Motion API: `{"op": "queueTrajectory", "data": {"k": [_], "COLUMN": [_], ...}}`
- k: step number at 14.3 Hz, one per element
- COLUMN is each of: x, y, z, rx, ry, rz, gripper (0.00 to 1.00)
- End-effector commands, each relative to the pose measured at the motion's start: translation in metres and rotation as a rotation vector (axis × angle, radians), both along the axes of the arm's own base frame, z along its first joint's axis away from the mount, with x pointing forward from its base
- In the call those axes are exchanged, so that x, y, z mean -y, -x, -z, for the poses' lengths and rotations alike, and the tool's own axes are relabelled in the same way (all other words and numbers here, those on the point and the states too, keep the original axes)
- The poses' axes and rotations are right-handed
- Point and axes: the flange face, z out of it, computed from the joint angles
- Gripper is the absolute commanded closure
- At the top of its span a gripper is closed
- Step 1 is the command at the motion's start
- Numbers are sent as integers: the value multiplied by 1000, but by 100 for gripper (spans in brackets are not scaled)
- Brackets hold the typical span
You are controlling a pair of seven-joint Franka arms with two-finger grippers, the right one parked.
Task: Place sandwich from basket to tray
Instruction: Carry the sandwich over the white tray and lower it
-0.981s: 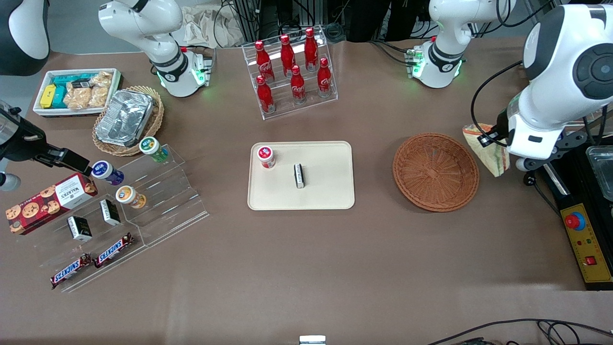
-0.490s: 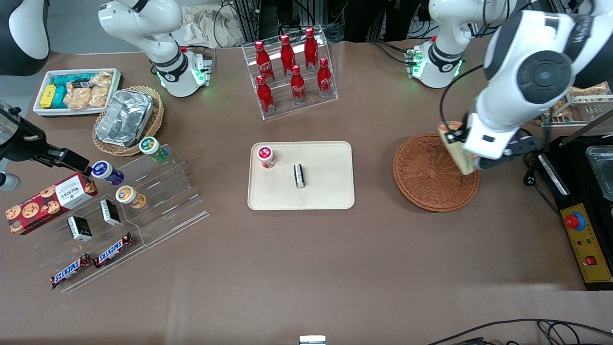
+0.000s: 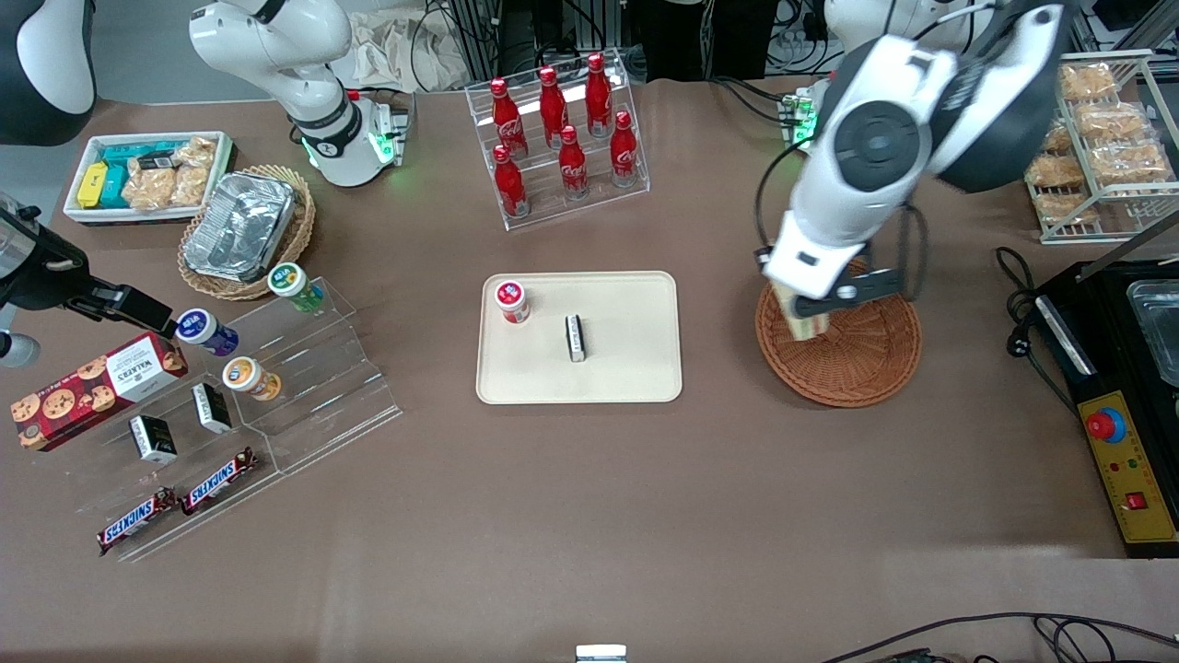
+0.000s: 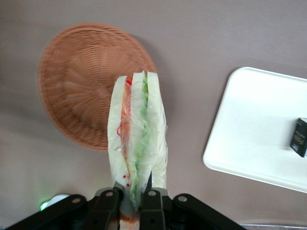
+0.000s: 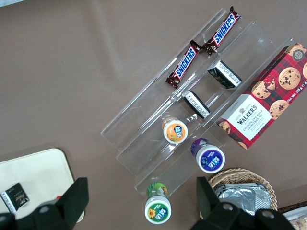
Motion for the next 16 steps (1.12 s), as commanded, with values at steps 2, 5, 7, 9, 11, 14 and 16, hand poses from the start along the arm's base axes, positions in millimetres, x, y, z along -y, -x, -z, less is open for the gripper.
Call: {"op": "queueTrajectory", "data": {"k": [2, 5, 7, 9, 11, 14, 16], "x": [40, 73, 91, 105, 113, 124, 132], "y": [-2, 6, 8, 10, 10, 10, 16], "z": [63, 101, 122, 132, 137, 148, 165], "rx": [-24, -32, -18, 9, 42, 94, 91], "ry": [79, 107, 122, 142, 167, 209, 213], "rz": [18, 71, 100, 122, 133, 138, 151], "gripper": [100, 100, 100, 100, 100, 98, 98]}}
